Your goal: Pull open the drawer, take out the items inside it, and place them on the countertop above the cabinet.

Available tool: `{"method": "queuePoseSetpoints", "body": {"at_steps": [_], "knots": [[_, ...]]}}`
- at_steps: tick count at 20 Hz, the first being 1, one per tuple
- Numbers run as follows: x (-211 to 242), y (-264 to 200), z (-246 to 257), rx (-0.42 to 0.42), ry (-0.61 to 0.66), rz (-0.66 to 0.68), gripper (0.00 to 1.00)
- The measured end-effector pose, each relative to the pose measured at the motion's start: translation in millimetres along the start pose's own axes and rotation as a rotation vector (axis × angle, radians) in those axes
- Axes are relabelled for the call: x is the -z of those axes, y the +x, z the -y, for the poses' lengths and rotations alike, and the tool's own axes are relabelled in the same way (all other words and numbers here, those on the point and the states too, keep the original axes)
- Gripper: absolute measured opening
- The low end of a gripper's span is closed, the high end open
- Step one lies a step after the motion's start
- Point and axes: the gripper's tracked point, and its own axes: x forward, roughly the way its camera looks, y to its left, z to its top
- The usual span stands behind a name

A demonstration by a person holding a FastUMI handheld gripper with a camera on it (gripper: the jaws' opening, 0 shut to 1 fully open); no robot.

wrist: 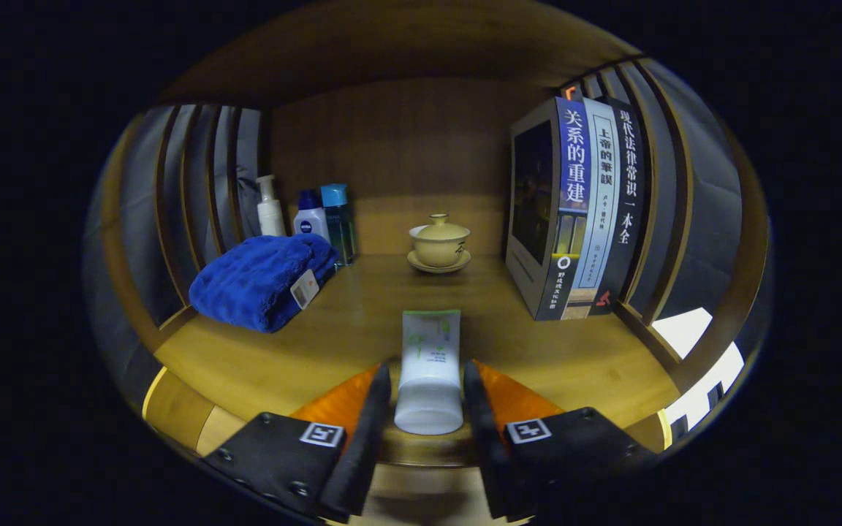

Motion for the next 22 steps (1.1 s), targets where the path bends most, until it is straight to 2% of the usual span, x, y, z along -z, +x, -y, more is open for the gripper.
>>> {"method": "queuePoseSetpoints", "body": {"at_steps": [3, 5, 8, 13, 17, 19, 22], "knots": [[-4.1, -6.3, -4.5, -0.011, -0.019, 0.011, 0.94], [-17.0, -15.2, -8.8, -0.011, -0.048, 0.057, 0.99], [-50.2, -46.4, -26.8, -0.038, -0.066, 0.174, 0.99], [-90.9, -140.0, -69.5, -0.104, -0.128, 0.431, 0.99], [-64.7, -196.5, -90.1, -0.119, -0.254, 0.552, 0.98], [-45.7, -207.6, -75.4, -0.108, -0.259, 0.569, 0.98], [-41.0, -220.8, -31.7, -0.052, -0.231, 0.605, 0.98]]}}
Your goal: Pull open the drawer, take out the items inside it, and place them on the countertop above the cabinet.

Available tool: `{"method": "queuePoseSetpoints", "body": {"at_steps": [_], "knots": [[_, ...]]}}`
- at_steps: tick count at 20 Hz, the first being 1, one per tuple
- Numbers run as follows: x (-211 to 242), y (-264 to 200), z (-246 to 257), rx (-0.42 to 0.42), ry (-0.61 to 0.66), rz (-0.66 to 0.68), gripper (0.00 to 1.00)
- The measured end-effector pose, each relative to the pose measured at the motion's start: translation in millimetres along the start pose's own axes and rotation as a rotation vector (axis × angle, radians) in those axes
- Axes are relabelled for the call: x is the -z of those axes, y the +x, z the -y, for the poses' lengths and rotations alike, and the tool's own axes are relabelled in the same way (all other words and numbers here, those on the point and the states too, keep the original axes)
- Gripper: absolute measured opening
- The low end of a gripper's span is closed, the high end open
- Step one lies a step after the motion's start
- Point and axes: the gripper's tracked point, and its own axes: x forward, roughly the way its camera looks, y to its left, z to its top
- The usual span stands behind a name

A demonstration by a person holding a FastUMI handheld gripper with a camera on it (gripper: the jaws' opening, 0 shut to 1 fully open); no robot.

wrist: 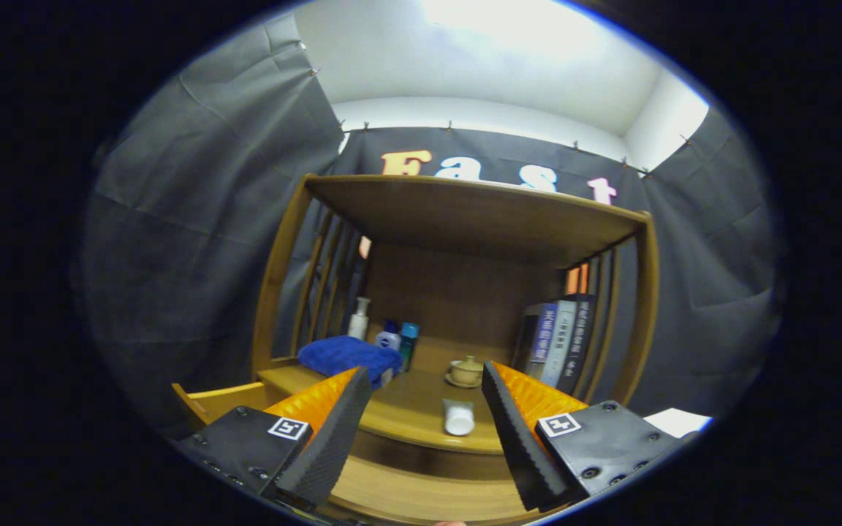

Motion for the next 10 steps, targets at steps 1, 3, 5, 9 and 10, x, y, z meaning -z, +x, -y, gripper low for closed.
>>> {"method": "queuePoseSetpoints", "body": {"at_steps": [1, 3, 5, 9, 10], "knots": [[-1.2, -10.2, 11.3, 0.023, 0.0, 0.01, 0.98], [4.0, -40.7, 26.3, 0.061, 0.029, 0.012, 0.98], [12.2, -72.3, 17.2, 0.059, 0.068, 0.0, 0.98], [46.0, -119.0, -28.0, 0.004, 0.134, -0.086, 0.98], [57.2, -125.1, -38.9, -0.003, 0.169, -0.111, 0.98]]}}
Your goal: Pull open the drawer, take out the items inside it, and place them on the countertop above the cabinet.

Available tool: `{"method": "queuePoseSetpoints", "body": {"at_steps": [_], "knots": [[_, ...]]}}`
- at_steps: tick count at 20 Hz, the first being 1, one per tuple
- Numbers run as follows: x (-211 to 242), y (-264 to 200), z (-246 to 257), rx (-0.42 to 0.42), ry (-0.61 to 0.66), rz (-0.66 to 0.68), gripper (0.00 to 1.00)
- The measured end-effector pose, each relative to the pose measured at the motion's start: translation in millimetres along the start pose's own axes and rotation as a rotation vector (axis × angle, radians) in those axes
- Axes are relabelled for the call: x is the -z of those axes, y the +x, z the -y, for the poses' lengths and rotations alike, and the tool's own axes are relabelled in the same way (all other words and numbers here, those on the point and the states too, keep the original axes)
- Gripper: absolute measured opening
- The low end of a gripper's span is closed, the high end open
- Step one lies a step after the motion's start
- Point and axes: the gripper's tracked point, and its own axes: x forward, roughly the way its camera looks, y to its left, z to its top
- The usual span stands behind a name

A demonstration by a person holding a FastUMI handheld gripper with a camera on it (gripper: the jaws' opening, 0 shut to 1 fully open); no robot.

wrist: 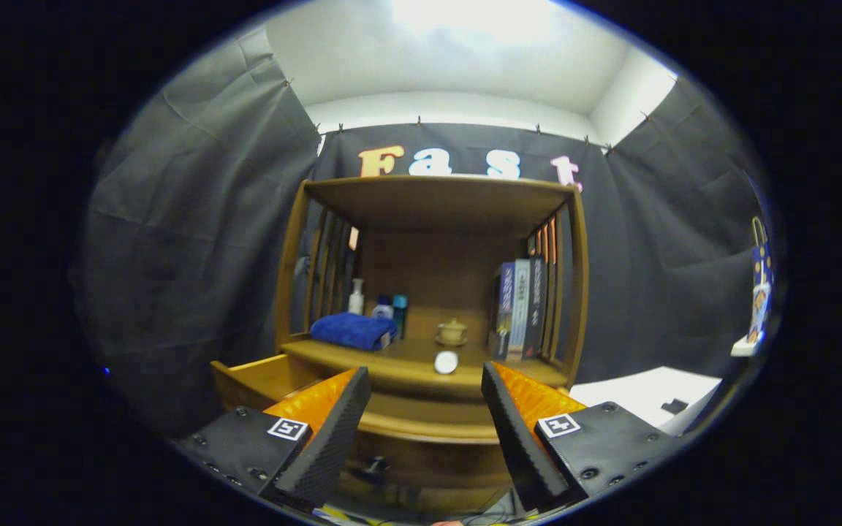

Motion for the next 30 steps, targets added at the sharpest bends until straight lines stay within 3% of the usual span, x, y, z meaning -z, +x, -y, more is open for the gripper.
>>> {"method": "queuePoseSetpoints", "body": {"at_steps": [4, 14, 30], "knots": [[55.6, 7.5, -12.1, 0.012, 0.061, -0.126, 0.98], [104.2, 46.1, -14.5, 0.04, 0.121, -0.28, 0.98], [100.0, 85.2, -6.6, 0.109, 0.088, -0.245, 0.96]]}}
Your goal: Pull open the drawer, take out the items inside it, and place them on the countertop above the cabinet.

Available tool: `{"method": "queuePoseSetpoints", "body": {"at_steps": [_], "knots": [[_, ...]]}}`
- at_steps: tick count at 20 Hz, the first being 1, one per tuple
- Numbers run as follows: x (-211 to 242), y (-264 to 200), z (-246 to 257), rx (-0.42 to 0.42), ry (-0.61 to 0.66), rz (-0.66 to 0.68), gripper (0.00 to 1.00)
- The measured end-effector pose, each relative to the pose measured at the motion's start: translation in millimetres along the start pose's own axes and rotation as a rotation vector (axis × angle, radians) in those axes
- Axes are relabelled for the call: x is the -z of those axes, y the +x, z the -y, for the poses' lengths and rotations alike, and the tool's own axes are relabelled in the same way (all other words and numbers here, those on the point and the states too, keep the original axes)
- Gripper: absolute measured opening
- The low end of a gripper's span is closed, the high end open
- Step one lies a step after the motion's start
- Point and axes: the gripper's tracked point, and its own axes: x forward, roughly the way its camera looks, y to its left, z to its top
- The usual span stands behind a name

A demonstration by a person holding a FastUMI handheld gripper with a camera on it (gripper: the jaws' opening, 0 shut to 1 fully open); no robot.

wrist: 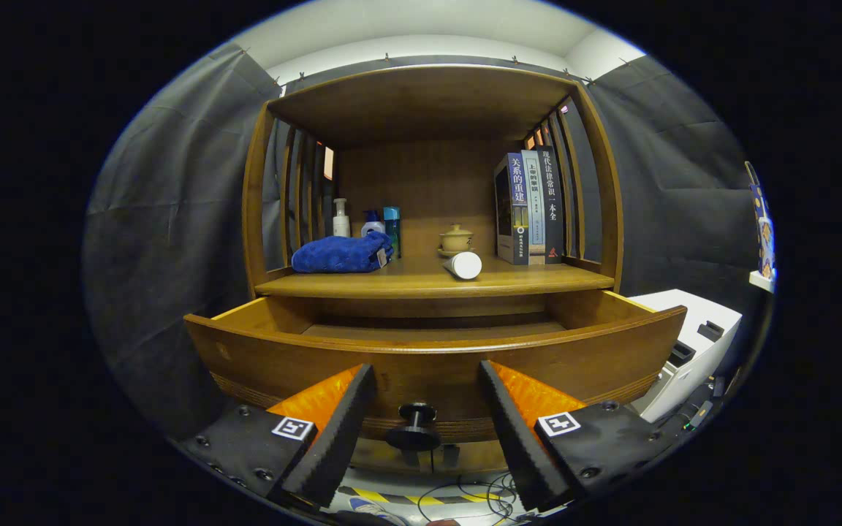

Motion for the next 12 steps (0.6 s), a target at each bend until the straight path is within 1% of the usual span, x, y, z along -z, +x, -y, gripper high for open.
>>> {"method": "queuePoseSetpoints", "body": {"at_steps": [5, 9, 12], "knots": [[-5.1, 31.2, 1.0, 0.022, 0.015, -0.003, 0.96], [-8.6, 62.5, 3.3, 0.04, -0.003, -0.002, 0.96], [-13.4, 76.3, 7.8, 0.051, -0.002, -0.012, 0.96]]}}
